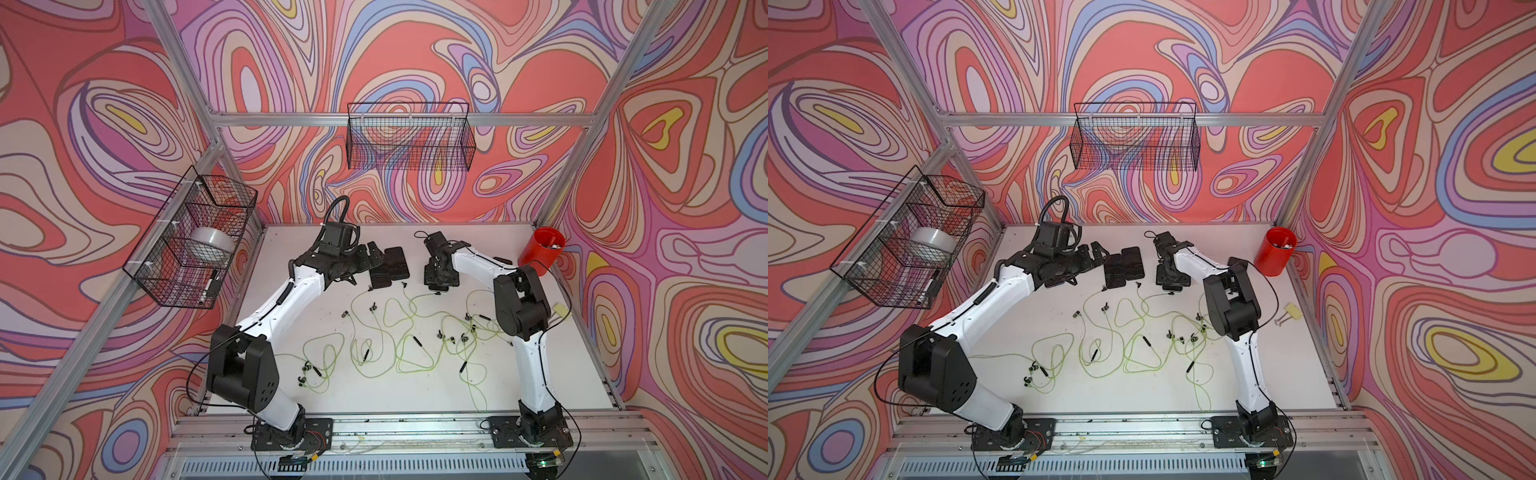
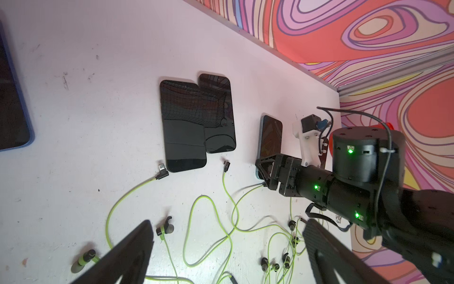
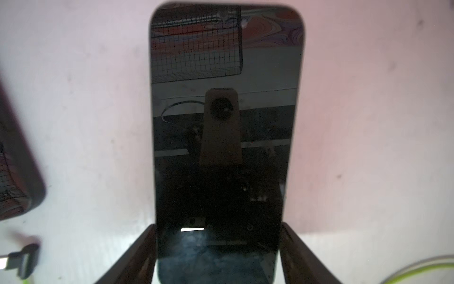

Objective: Plug wired earphones into phones
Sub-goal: Move the phone to the center of the board, then pick up the wired earphone from the center of the board.

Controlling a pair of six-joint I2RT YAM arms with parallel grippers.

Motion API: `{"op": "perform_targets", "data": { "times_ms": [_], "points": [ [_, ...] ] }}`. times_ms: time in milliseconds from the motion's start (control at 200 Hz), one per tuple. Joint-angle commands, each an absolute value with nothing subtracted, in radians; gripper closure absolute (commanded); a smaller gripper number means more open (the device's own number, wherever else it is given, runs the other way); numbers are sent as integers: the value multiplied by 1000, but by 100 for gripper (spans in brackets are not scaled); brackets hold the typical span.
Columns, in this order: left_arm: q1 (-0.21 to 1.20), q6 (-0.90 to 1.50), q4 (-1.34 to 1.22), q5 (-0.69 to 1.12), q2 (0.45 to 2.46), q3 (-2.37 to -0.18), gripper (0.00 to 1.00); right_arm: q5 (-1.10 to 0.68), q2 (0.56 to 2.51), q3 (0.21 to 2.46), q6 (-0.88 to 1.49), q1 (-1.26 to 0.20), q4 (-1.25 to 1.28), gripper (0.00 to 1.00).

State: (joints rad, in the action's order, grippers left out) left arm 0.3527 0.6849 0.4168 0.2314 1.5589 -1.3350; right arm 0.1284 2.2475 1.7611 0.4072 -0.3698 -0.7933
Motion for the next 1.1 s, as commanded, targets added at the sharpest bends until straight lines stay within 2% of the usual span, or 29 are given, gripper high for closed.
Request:
{"op": "perform_targets", "data": {
  "times_ms": [0,215,310,421,461,556,701,791,931,1092],
  "points": [
    [348,680,425,230,1529,-1325,3,119,2297,1773,259,-297,-792,36],
    [362,668,468,270,1582,-1336,15,38,2330,1838,109,-227,-815,36],
    [413,663,486,247,1654,-1372,19,-42,2285,1822,89,-228,-794,25],
    [461,653,492,221,1768,-1439,23,-129,2155,1735,135,-227,-734,3],
    [471,641,492,224,1812,-1467,26,-164,2100,1691,162,-227,-708,1],
    [472,587,481,258,1915,-1533,32,-259,1981,1559,232,-227,-626,2],
    [472,469,504,355,2069,-1663,35,-327,1852,1376,299,-229,-549,4],
    [472,420,564,381,2165,-1765,38,-357,1793,1295,324,-231,-523,9],
    [471,376,632,401,2284,-1888,48,-392,1701,1184,355,-231,-472,20],
    [470,372,657,374,2339,-1928,57,-446,1664,1134,372,-230,-442,27]
  ]
}}
